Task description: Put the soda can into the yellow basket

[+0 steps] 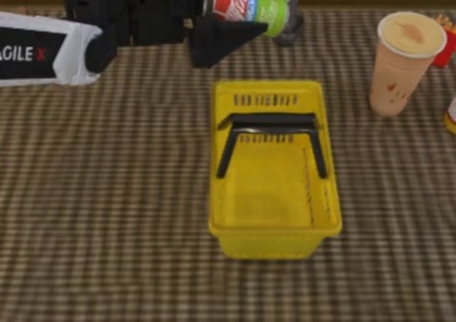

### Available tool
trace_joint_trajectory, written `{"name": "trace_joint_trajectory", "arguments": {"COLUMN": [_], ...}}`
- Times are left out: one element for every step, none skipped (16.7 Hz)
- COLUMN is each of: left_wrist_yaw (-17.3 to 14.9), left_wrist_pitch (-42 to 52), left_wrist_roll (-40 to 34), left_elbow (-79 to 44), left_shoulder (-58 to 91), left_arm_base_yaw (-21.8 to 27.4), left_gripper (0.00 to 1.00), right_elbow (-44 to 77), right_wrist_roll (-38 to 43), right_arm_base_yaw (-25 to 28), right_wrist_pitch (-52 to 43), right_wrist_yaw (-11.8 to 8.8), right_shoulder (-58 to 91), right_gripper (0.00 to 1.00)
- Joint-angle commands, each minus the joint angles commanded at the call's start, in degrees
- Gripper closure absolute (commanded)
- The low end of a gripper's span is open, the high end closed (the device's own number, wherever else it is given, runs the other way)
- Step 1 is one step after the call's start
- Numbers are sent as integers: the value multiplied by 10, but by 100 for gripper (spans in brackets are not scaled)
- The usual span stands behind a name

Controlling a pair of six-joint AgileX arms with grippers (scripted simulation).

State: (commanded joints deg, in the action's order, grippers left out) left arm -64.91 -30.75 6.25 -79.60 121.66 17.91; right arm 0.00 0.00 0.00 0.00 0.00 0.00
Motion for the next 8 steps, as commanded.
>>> {"name": "trace_joint_trajectory", "arguments": {"left_wrist_yaw": [-22, -41, -57, -68, -74, -76, -76, -76], "left_wrist_pitch": [-33, -61, -82, -97, -106, -109, -109, -109], "left_wrist_roll": [-11, -20, -27, -33, -36, -37, -37, -37], "left_elbow": [17, 31, 42, 50, 55, 57, 57, 57], "left_shoulder": [-11, -20, -27, -33, -36, -37, -37, -37], "left_arm_base_yaw": [3, 5, 6, 8, 8, 9, 9, 9], "left_gripper": [100, 100, 100, 100, 100, 100, 100, 100], "right_elbow": [0, 0, 0, 0, 0, 0, 0, 0], "right_wrist_roll": [0, 0, 0, 0, 0, 0, 0, 0], "right_arm_base_yaw": [0, 0, 0, 0, 0, 0, 0, 0], "right_wrist_pitch": [0, 0, 0, 0, 0, 0, 0, 0], "right_wrist_yaw": [0, 0, 0, 0, 0, 0, 0, 0], "right_shoulder": [0, 0, 0, 0, 0, 0, 0, 0], "right_gripper": [0, 0, 0, 0, 0, 0, 0, 0]}}
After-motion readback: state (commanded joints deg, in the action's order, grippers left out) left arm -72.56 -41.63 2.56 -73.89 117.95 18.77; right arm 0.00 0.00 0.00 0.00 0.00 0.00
